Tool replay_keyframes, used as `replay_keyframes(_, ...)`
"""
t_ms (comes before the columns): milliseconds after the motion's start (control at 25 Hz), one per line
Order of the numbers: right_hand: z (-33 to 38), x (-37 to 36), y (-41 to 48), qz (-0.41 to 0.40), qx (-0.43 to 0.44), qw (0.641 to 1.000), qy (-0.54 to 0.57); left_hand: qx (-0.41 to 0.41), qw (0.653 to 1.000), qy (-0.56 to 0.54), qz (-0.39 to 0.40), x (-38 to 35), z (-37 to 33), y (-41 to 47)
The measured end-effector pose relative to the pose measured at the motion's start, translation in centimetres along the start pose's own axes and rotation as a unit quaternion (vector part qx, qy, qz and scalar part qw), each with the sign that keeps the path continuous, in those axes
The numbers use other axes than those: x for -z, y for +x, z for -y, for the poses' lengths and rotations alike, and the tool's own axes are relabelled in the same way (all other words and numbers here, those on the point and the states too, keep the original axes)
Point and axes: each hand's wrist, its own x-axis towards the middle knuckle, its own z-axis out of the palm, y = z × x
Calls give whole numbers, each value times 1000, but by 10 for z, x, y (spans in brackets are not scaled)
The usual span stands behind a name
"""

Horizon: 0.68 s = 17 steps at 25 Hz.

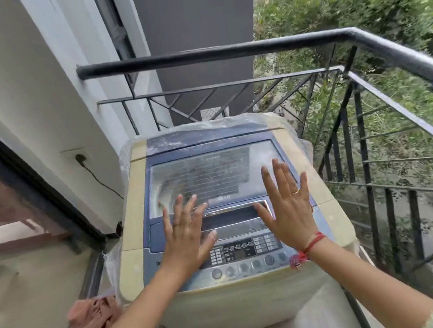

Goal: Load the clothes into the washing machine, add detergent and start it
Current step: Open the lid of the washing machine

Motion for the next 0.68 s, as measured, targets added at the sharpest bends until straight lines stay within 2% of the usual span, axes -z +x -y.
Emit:
replay_keyframes(240, -8, -33, -21, 147, 42, 985, -75, 1, 993, 61, 103, -14, 24, -15)
replay_keyframes(440, -7, -34, -10, 241, 49, 968, -45, 36, 989, -7, 145, -6, 24, -5)
replay_keyframes(600, 1, -15, 16, 341, 59, 936, -70, 34, 982, -40, 183, 10, 23, 9)
replay_keyframes(680, 0, -1, 29, 343, 54, 937, -50, 18, 982, -27, 184, 23, 26, 16)
